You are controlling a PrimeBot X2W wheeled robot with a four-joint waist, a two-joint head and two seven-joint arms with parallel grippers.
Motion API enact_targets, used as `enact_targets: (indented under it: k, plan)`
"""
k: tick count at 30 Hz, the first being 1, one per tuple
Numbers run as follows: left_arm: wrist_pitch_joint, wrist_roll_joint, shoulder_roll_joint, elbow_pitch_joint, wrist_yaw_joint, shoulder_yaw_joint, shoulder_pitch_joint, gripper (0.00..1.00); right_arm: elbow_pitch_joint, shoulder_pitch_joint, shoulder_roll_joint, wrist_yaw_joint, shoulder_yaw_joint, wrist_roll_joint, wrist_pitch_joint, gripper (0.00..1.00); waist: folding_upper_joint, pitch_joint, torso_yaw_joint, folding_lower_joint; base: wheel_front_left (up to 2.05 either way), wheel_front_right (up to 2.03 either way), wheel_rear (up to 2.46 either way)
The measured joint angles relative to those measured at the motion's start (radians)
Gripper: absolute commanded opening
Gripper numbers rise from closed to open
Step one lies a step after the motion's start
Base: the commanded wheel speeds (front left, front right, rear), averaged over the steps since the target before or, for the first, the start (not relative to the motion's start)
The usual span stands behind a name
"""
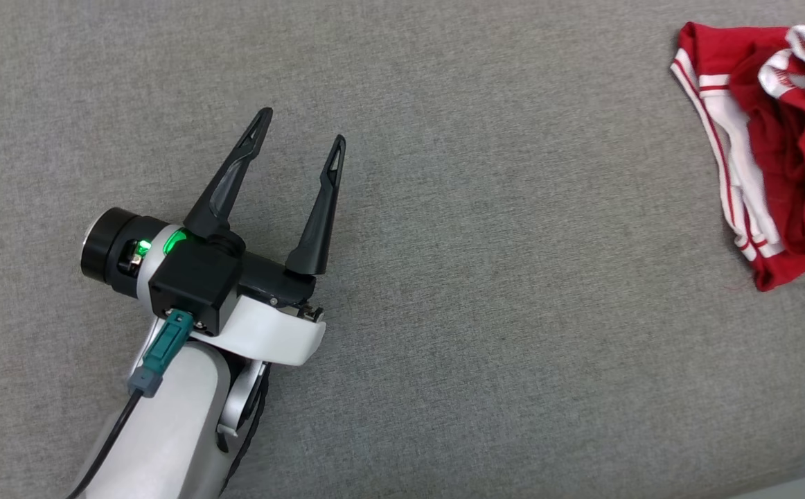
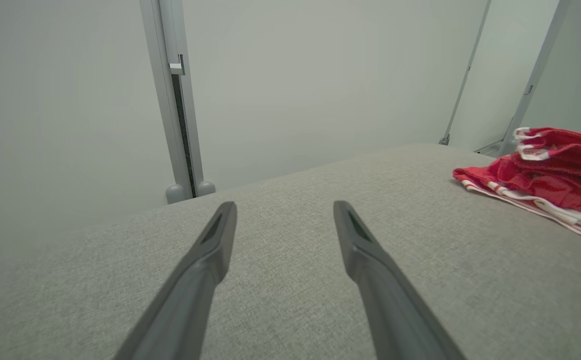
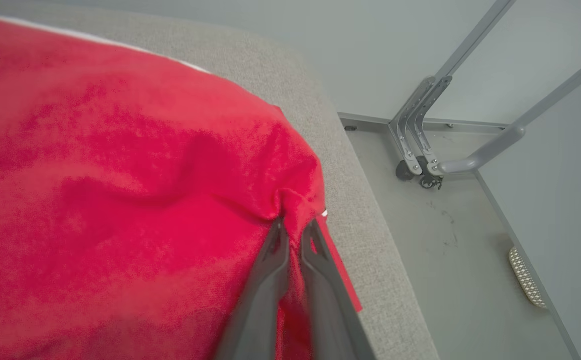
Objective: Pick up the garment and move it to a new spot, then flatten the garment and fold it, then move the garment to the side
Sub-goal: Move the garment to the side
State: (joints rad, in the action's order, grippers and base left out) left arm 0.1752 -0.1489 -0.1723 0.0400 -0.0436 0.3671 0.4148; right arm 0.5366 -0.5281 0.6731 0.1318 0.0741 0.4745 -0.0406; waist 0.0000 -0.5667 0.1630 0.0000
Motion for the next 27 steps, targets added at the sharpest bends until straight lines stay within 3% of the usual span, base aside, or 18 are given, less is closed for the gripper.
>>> enact_targets:
  k: [1, 2, 9, 13, 22, 27]
  plan:
    - [0.001, 0.0, 0.0, 0.001, 0.0, 0.0, 0.004, 1.0, 0.031, -0.005, -0.015, 0.0, -0.002, 0.007, 0.002, 0.8, 0.0, -0.009, -0.005, 0.0, 0.0, 0.0, 0.0]
    - [0.001, 0.0, -0.001, -0.001, 0.0, -0.001, 0.005, 1.0, 0.064, -0.011, -0.03, 0.0, -0.012, 0.016, 0.008, 1.0, 0.0, -0.017, -0.01, 0.0, 0.0, 0.0, 0.0]
    - [0.008, -0.005, -0.013, -0.022, -0.008, -0.014, -0.001, 1.0, 0.196, -0.007, -0.102, 0.0, -0.048, 0.027, 0.141, 1.0, 0.0, 0.006, -0.01, 0.0, 0.0, 0.0, 0.0]
    - [0.019, -0.021, -0.02, -0.041, -0.019, -0.028, -0.039, 1.0, 0.184, 0.05, -0.133, 0.0, -0.066, 0.029, 0.239, 1.0, 0.0, 0.059, 0.0, 0.0, 0.0, 0.0, 0.0]
    - [0.037, -0.078, -0.024, -0.052, -0.068, -0.079, -0.171, 1.0, -0.099, 0.237, -0.26, 0.0, -0.136, -0.055, 0.294, 1.0, 0.0, 0.217, 0.013, 0.0, 0.0, 0.0, 0.0]
    - [0.039, -0.101, -0.015, -0.051, -0.081, -0.086, -0.229, 1.0, -0.305, 0.341, -0.357, -0.001, -0.153, -0.143, 0.241, 1.0, 0.0, 0.297, -0.001, 0.0, 0.0, 0.0, 0.0]
